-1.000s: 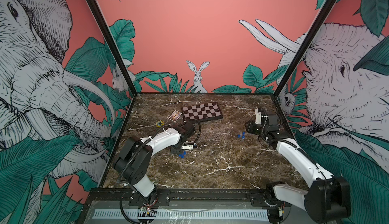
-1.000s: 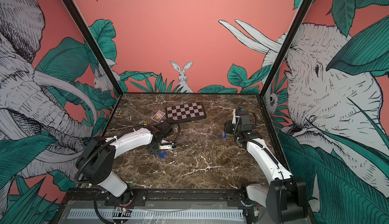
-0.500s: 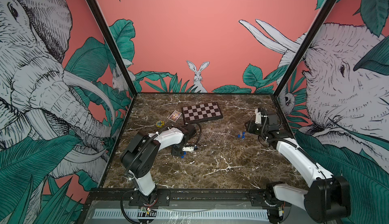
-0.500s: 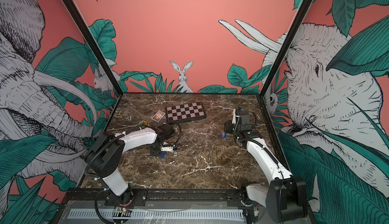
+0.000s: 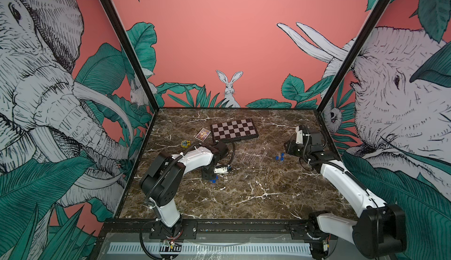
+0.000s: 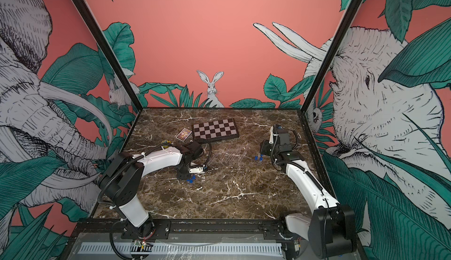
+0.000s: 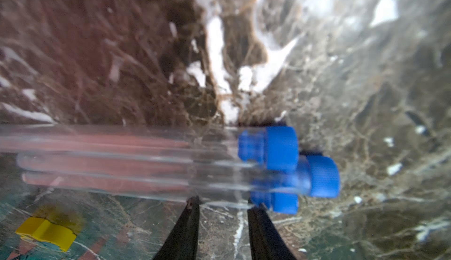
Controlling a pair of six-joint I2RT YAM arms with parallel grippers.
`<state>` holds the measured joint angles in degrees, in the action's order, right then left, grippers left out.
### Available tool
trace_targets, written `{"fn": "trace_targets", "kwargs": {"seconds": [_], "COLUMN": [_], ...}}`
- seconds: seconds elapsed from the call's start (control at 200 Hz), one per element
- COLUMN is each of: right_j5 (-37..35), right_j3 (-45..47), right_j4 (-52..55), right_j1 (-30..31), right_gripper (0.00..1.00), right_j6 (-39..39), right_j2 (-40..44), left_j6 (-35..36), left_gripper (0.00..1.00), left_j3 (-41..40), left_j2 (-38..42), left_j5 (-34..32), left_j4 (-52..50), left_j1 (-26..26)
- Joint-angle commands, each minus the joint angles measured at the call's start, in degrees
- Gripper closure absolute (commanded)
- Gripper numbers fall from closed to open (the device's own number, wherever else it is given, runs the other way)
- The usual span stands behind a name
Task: Remove stoppers from test tubes
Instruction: Move the test tube to the center of the board.
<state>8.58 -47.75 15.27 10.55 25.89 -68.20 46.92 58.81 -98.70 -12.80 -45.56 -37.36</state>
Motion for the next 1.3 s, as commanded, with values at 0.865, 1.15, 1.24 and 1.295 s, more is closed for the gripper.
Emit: {"fn": "trace_targets", "kwargs": {"seconds": [0.865, 1.15, 1.24, 1.295], "right_j5": [-0.9, -1.1, -1.0, -0.8], "right_j3": [-0.6, -1.1, -1.0, -0.8], "right_j4": [0.0, 0.7, 0.3, -0.4], "right_j1": [0.3, 0.2, 0.2, 0.2], "right_gripper": [0.65, 0.65, 0.65, 0.65], "right_j6": [-0.5, -0.8, -0.7, -0.3], "right_j2": [1.2, 1.7, 1.6, 1.3], "left_j6": [-0.5, 8.1, 12.4, 14.4], "left_gripper": [0.62, 0.62, 0.61, 0.61], "left_j3": [12.4, 11.4, 10.9, 11.5], "left_j2": [-7.4, 1.3, 3.7, 3.8], "left_j5": [5.0, 0.5, 0.4, 0.5], "left_j4": [1.4, 1.8, 1.9, 1.8], "left_j1": [-2.0, -2.3, -2.0, -2.1]}}
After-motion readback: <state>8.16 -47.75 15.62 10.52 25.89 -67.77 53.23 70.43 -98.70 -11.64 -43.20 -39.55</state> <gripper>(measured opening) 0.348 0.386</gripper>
